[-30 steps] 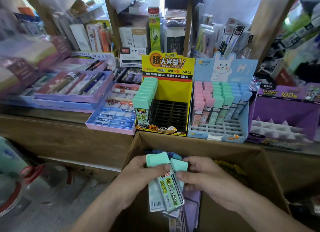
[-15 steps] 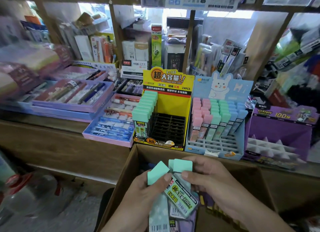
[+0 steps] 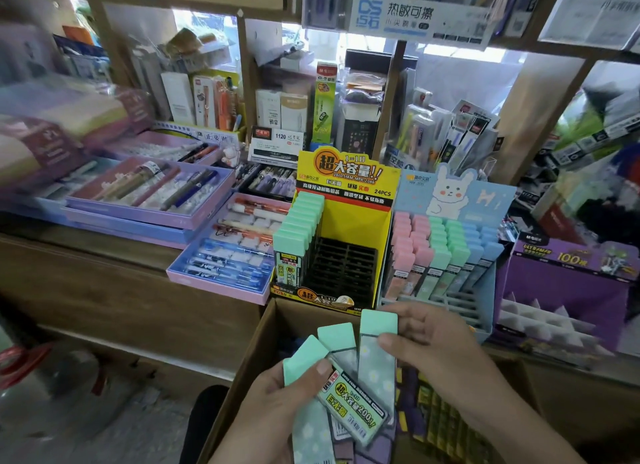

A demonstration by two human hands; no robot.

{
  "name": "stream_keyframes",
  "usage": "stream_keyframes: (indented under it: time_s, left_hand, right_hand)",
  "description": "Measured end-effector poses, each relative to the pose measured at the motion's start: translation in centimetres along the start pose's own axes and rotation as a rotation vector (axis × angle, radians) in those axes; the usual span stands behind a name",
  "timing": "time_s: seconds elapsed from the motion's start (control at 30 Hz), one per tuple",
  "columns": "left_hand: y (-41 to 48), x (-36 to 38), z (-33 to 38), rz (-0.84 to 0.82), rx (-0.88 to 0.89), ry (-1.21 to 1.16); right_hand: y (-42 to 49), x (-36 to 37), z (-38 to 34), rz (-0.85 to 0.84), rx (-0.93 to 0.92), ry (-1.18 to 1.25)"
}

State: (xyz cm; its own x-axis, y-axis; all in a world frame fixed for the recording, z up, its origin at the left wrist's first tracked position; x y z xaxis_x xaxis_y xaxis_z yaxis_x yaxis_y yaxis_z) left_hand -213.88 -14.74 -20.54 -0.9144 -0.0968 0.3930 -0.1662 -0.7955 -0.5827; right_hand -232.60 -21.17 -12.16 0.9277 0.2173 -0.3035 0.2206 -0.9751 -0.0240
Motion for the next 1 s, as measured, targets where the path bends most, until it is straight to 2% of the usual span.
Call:
stream_keyframes:
  time_s: [0.27,0.57,0.83,1.0]
  left_hand:
    - [-0.4,-1.0,0.1,0.065,-0.016,-0.027]
    - [-1.1,-1.7,0.9,0.19,0.015,-0.076]
    - [-2.5,-1.7,2.0,0.259,0.016,-0.103]
    - [-3.4,-1.4,2.6,0.289,0.038,-0.122]
  right_hand:
    - [0.9,-1.7,-2.1,0.07,-0.1,-0.047]
    - [3.9,-3.1,-9.2,0.19,-0.321,-0.125]
    - [10.1,-2.0,-13.2,0.231,-0.45,-0.425]
    - [13.1,-1.7,-12.5,0.242,-0.432,-0.561]
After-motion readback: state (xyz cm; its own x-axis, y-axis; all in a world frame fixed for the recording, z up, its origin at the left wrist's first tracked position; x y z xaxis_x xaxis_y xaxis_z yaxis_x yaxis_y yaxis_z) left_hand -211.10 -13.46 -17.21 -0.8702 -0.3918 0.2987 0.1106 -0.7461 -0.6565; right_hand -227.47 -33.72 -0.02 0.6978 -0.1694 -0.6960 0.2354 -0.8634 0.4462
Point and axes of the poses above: each hand's wrist, its own y-axis towards the middle knuckle, its own x-axis out of the palm, z = x × y, the point moved 9 cm from there along y, towards the middle knuckle, and after that the axes turned 8 degrees about -x, right-handed, at the moved point
